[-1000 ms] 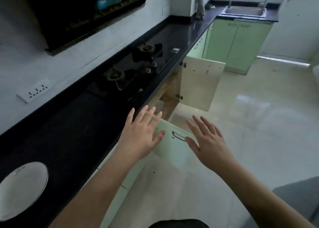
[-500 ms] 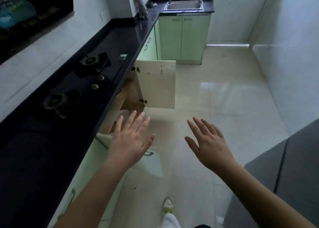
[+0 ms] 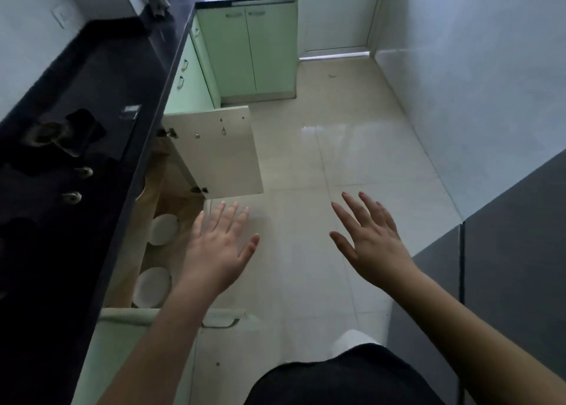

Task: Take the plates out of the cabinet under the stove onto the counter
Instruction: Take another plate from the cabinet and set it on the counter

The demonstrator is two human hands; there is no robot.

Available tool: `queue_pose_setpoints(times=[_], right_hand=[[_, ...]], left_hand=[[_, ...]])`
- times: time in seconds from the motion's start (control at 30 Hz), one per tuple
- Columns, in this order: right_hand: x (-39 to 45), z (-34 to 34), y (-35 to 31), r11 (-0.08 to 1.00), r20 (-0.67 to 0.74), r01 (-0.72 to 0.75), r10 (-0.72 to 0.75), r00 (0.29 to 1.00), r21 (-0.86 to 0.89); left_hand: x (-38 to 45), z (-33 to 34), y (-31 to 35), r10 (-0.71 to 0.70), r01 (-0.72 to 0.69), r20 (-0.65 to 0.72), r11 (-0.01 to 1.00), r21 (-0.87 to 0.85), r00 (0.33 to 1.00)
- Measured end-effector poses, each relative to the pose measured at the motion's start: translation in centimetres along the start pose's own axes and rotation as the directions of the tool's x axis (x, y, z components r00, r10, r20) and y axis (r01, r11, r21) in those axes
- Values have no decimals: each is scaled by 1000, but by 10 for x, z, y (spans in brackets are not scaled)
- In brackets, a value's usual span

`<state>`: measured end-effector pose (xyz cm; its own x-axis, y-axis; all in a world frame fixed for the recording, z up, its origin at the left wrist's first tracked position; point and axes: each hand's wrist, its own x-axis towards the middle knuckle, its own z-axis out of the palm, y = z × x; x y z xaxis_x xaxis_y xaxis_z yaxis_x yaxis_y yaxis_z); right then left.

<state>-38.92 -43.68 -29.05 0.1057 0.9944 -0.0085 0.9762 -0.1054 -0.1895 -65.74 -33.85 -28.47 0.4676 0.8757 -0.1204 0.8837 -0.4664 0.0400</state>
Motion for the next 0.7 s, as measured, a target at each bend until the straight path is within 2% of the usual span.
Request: queue_pose_setpoints(times=[0.2, 0.43, 0.57, 0.7], right_hand=[[60, 5, 47, 1000, 26, -3, 2, 1000, 18], [142, -6, 115, 994, 75, 89, -94, 993, 69], [188, -12, 137, 980, 128, 176, -187, 974, 89], [235, -9, 130, 955, 151, 260, -280, 948, 142]], left_hand=[[73, -1, 29, 32, -32, 22, 999, 12, 999], [148, -12, 58, 3, -3, -2, 1000, -1, 1000], [173, -13, 57, -113, 112, -19, 993, -26, 993], [189, -9, 47, -239, 238, -5, 970, -53, 971]])
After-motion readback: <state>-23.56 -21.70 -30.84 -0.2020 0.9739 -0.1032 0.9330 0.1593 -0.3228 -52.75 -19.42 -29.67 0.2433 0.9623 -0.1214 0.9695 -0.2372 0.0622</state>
